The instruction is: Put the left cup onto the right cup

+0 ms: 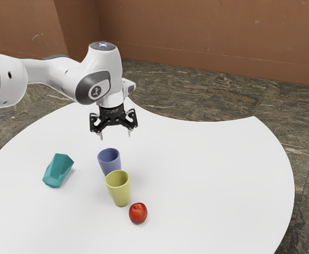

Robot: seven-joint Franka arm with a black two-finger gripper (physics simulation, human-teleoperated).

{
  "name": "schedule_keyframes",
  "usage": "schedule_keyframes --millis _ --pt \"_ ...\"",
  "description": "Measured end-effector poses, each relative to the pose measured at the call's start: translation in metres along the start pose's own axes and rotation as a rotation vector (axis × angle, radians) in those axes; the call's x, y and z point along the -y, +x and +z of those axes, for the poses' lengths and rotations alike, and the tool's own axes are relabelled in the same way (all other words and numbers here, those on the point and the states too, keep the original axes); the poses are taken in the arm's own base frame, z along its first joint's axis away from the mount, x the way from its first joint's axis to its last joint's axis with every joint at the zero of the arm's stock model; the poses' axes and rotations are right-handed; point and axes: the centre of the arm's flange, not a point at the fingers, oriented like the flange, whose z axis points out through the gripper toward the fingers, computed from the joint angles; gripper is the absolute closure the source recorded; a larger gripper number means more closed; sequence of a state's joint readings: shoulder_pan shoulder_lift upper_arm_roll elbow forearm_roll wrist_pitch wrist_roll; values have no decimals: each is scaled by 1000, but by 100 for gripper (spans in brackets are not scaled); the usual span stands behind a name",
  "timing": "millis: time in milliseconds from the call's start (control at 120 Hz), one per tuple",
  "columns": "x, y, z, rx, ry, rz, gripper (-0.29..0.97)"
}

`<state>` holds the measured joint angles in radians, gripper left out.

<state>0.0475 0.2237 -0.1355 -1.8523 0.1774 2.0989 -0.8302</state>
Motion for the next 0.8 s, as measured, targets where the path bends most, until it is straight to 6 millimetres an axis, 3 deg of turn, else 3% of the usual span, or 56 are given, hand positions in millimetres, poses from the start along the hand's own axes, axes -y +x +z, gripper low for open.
schedule_keyframes --millis 358,800 --pt "-3 -2 47 1 -22 -49 0" --pt "1 7 85 17 -13 -98 0"
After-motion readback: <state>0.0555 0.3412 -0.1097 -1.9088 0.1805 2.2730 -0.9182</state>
